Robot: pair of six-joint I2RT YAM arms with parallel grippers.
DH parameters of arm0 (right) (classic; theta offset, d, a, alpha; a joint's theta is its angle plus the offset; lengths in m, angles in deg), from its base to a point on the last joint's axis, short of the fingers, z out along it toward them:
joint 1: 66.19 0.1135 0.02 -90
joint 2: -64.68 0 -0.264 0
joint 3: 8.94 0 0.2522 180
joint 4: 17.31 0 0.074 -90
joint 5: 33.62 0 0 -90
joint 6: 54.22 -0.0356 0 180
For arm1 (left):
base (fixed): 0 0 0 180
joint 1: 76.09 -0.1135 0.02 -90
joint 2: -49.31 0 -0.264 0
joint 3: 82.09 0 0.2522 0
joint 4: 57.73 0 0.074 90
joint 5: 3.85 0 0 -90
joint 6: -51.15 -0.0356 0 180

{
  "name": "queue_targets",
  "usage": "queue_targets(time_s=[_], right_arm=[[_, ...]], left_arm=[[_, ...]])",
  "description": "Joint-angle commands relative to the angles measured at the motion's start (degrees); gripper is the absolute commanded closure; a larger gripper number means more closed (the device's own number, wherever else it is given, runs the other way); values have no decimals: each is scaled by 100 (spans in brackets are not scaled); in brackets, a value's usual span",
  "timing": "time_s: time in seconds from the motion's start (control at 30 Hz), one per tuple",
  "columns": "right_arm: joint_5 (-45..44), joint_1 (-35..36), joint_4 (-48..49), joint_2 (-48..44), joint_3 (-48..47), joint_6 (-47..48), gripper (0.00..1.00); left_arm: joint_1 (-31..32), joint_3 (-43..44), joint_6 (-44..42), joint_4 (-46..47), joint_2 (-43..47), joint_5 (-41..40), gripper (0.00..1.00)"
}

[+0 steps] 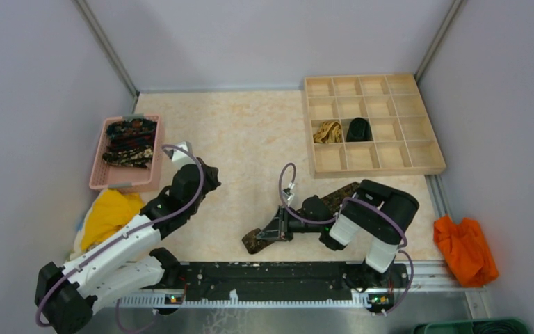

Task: Roll the ties
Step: Roll the tie at the center of the board.

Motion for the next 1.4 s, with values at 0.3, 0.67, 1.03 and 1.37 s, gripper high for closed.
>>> queue_targets(time_s=[0.3, 0.67, 1.03, 1.37], right_arm=[[-1056, -109, -3150, -1151, -461, 1673, 74], [-2001, 288, -5636, -1425, -1431, 2749, 60], [-3316, 913, -7300, -1892, -1942, 3081, 63], [-3584, 1030, -7661, -2509, -1807, 3153, 63]], left_arm=[[-19, -93, -103, 287, -230, 217, 100], [-21, -198, -114, 535, -589, 687, 100], [-21, -544, -83, 786, -900, 1397, 100], [195, -1035, -315, 2007, -1509, 2770, 100]])
